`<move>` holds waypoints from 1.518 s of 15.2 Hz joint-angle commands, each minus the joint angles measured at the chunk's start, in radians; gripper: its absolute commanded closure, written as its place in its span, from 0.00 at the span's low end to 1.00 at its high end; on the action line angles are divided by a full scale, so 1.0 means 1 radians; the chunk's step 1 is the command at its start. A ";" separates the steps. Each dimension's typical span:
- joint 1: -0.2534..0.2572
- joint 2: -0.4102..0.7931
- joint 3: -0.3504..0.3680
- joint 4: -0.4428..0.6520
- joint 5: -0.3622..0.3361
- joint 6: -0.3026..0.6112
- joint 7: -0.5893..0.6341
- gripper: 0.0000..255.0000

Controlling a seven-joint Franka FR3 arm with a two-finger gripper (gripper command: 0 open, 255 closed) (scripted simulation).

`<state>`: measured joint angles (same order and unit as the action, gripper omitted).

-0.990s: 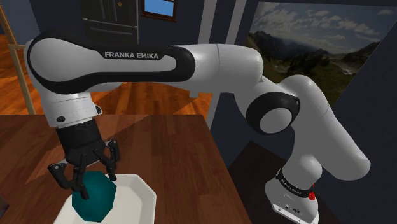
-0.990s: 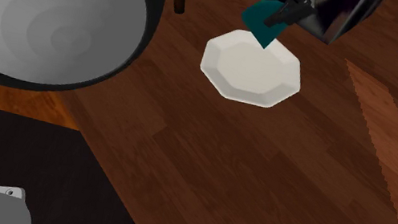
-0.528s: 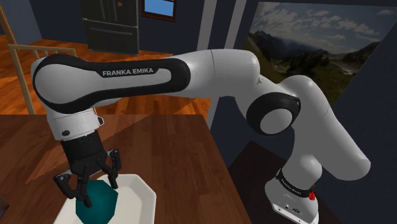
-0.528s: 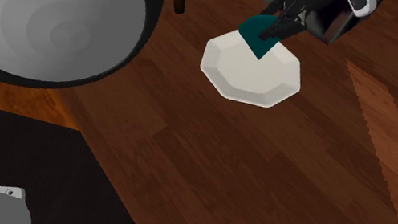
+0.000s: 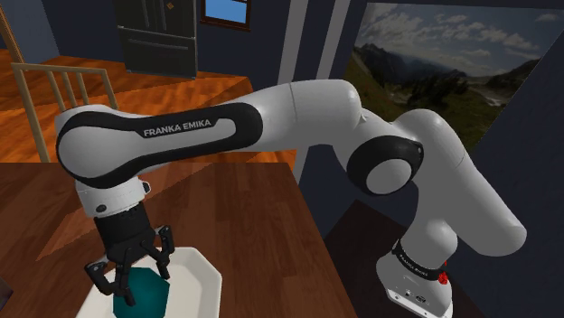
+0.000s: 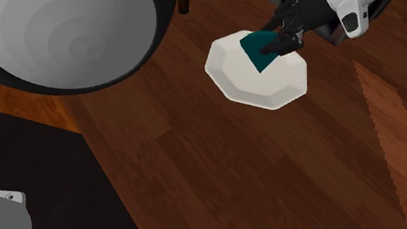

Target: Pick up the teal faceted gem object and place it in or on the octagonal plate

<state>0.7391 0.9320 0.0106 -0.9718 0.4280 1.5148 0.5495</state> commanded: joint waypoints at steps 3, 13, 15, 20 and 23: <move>0.001 0.015 0.000 -0.004 0.000 0.018 -0.007 1.00; 0.001 0.016 0.000 -0.002 0.000 0.017 -0.007 0.00; 0.001 0.015 0.000 -0.003 0.000 0.018 -0.007 0.00; -0.039 0.177 0.015 0.388 -0.012 -0.205 0.060 0.00; -0.039 0.178 0.015 0.390 -0.012 -0.205 0.060 0.00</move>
<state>0.7010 1.1057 0.0252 -0.5903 0.4163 1.3140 0.6085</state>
